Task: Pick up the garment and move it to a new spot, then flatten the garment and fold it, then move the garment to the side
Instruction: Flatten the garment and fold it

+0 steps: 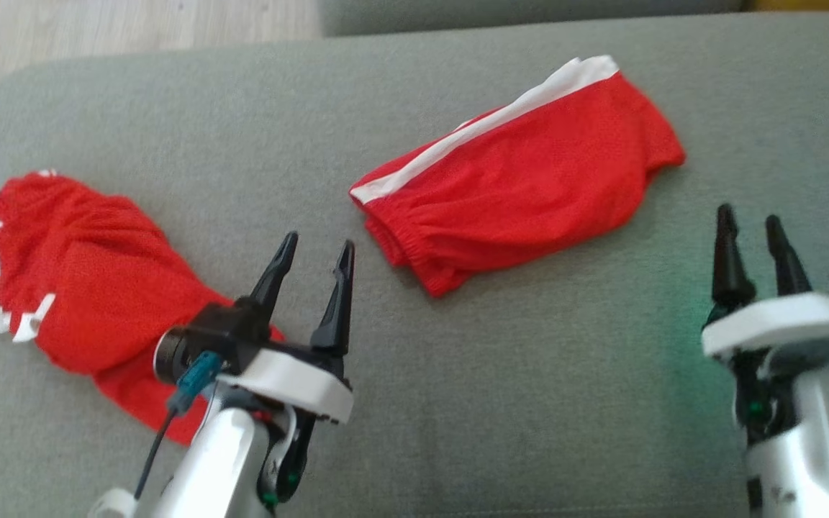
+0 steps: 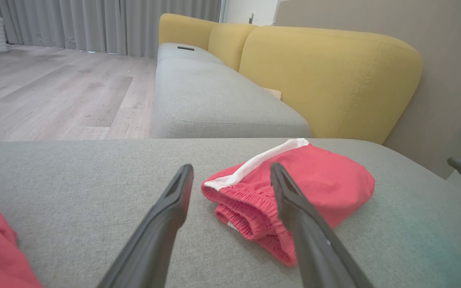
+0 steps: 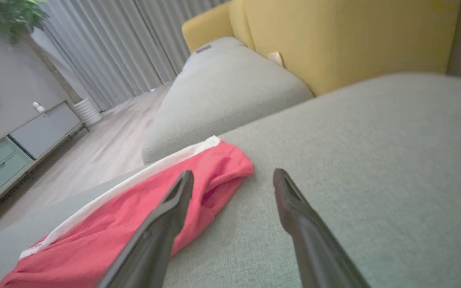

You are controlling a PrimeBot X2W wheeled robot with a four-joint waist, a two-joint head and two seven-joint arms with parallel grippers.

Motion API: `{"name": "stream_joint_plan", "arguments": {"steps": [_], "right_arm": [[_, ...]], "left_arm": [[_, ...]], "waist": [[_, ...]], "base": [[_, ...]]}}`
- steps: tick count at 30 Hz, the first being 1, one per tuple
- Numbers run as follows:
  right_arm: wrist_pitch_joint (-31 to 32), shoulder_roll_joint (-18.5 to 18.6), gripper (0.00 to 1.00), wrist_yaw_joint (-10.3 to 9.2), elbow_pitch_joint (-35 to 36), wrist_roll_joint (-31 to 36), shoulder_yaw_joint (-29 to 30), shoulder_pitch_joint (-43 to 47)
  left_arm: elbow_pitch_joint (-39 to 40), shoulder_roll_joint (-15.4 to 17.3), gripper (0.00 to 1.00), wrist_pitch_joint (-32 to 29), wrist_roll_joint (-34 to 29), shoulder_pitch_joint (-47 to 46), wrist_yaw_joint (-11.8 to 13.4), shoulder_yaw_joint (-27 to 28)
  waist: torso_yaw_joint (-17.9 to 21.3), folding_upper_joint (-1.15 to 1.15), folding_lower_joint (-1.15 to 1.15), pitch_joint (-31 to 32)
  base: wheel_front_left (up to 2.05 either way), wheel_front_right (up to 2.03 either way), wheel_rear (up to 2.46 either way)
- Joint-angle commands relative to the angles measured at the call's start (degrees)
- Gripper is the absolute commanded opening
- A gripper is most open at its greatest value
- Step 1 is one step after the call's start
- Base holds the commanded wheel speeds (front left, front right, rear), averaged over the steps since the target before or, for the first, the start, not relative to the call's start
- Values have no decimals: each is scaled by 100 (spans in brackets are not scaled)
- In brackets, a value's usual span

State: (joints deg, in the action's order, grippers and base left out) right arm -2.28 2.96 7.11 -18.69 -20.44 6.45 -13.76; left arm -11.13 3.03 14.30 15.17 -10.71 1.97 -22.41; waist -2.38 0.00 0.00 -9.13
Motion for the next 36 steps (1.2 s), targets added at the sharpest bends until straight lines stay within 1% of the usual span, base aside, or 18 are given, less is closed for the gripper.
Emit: {"name": "stream_joint_plan", "arguments": {"steps": [1, 4, 7, 10, 13, 18, 20, 26, 33, 34, 35, 36], "right_arm": [[63, -4, 100, 37, 106, -118, -79, -389], [386, -6, 100, 37, -385, -687, 197, -789], [690, -7, 100, 37, -1020, -1113, 526, -1285], [979, -7, 100, 37, -1730, -1500, 849, -1811], [1183, -7, 100, 37, -2443, -1739, 1189, -2314], [1245, -6, 100, 37, -3454, -1539, 1892, -2957], [1353, 5, 100, 37, -3762, -1415, 2070, -3166], [1617, 101, 100, 37, -4424, -902, 2223, -3603], [1691, 133, 100, 37, -4784, -501, 2220, -3935], [1661, 152, 56, 37, -4812, -441, 2212, -3965], [1607, 175, 0, 37, -4823, -372, 2195, -3989], [1555, 186, 0, 37, -4826, -333, 2193, -4013]], "left_arm": [[223, -13, 100, 70, 15, -290, 3, 131], [219, -13, 100, 70, 72, -388, 27, 38], [224, -14, 100, 70, 125, -475, 58, -43], [223, -14, 100, 70, 173, -539, 88, -122], [201, -14, 100, 70, 200, -587, 103, -220], [203, -14, 100, 70, 218, -672, 136, -356], [228, -14, 100, 70, 247, -707, 167, -366], [269, -15, 100, 70, 274, -771, 203, -390], [286, -15, 100, 70, 309, -826, 236, -416], [291, -15, 100, 70, 316, -831, 244, -424], [297, -15, 100, 70, 326, -836, 252, -432], [303, -15, 100, 70, 339, -840, 260, -438]], "waist": [[-143, 0, 0, -176], [-299, 0, 0, -362], [-467, 0, 0, -530], [-627, 0, 0, -646], [-775, 0, 0, -732], [-973, 0, 0, -841], [-1029, 0, 0, -882], [-1118, 0, 0, -957], [-1158, 0, 0, -984], [-1162, 0, 0, -987], [-1164, 0, 0, -991], [-1163, 0, 0, -995]], "base": [[0, 0, 0], [0, 0, 0], [0, 0, 0], [0, 0, 0], [0, 0, 0], [0, 0, 0], [0, 0, 0], [0, 0, 0], [0, 0, 0], [0, 0, 0], [0, 0, 0], [0, 0, 0]]}}
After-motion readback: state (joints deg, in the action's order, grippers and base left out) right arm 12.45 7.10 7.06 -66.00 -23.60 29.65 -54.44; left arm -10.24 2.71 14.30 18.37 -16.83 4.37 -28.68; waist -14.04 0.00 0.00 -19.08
